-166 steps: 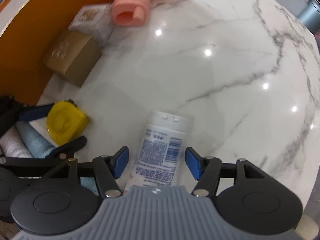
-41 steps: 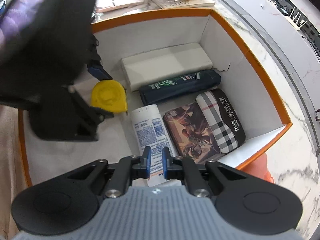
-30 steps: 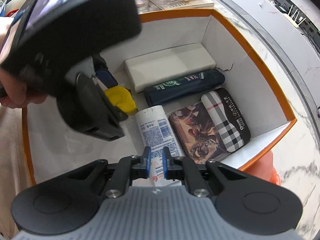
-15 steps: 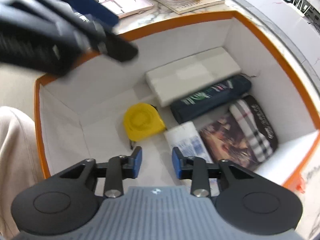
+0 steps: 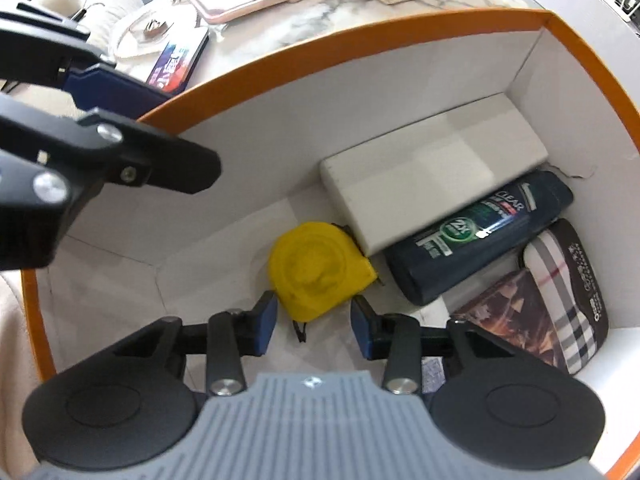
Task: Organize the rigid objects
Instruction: 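Lower the Vaseline tube and tape measure into the orange box, opening both tools, then move both tools back toward the gold box and clear cube on the table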
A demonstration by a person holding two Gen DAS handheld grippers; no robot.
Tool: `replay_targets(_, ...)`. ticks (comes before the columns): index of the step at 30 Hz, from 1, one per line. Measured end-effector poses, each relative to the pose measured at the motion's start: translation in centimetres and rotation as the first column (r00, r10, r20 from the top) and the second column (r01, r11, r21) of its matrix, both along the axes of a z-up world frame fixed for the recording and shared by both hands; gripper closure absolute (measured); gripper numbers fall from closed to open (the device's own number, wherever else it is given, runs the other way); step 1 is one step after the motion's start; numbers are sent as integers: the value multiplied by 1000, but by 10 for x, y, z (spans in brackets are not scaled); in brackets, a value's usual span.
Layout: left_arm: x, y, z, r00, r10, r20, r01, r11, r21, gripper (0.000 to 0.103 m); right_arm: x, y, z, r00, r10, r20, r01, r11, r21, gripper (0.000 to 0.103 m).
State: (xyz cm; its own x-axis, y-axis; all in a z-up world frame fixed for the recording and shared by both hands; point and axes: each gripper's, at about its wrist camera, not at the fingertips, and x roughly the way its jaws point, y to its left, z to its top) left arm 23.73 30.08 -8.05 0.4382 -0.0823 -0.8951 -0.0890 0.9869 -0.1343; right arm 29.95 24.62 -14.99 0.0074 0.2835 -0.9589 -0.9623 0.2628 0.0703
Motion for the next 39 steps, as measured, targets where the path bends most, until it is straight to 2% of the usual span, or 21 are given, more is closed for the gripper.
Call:
replay_targets(1, 0, 1, 0, 1000, 2, 0, -2, 1000, -5, 72, 0, 1, -1, 1000, -3, -18, 3, 1000, 4, 71)
replay_targets(2, 0, 1, -1, 1000, 1, -1, -1, 1000, -9, 73, -1, 1, -2, 1000, -8, -28, 8, 1000, 11, 72)
replay_targets(7, -2, 2, -1, 1000, -3, -3, 3, 1000, -19, 79, -11, 10, -5, 1000, 24, 10, -24, 999, 44, 72)
replay_targets(11, -2, 1, -3, 1000, -7, -11, 7, 1000, -26, 79, -11, 11, -7, 999, 27, 18, -28, 999, 44, 71)
replay_targets(16, -5, -7, 2, 1000, -17, 2, 17, 999, 33, 79, -11, 4, -5, 1000, 9, 11, -9, 999, 42, 72)
replay_targets(19, -12, -12, 14, 999, -19, 33, 17, 998, 55, 79, -13, -9, 9, 999, -11, 30, 9, 998, 68, 70)
replay_targets(22, -20, -25, 33, 995, -34, 95, 25, 995, 93, 79, -15, -33, 34, 996, -57, 62, 48, 989, 140, 65)
replay_targets(25, -28, -42, 53, 986, -70, 154, 60, 996, 71, 79, -9, -67, 64, 988, -134, 77, 112, 964, 240, 65)
replay_targets(27, -35, -60, 63, 974, -123, 191, 114, 992, 59, 79, -6, -91, 82, 977, -195, 82, 162, 940, 299, 65)
replay_targets(29, -42, -83, 71, 956, -193, 220, 184, 981, 61, 79, -6, -122, 97, 958, -274, 80, 229, 905, 360, 64)
replay_targets(31, -48, -108, 74, 936, -258, 238, 253, 966, 51, 79, -4, -158, 110, 925, -374, 69, 314, 853, 416, 59)
replay_targets(34, -54, -149, 73, 906, -348, 241, 345, 937, 57, 80, 1, -222, 118, 843, -537, 14, 471, 752, 461, 55)
replay_targets(36, -58, -177, 67, 875, -423, 233, 415, 906, 87, 80, 1, -262, 113, 780, -625, -30, 565, 683, 463, 54)
replay_targets(39, -60, -220, 53, 803, -563, 197, 544, 827, 146, 79, -4, -303, 87, 696, -715, -57, 659, 606, 445, 54)
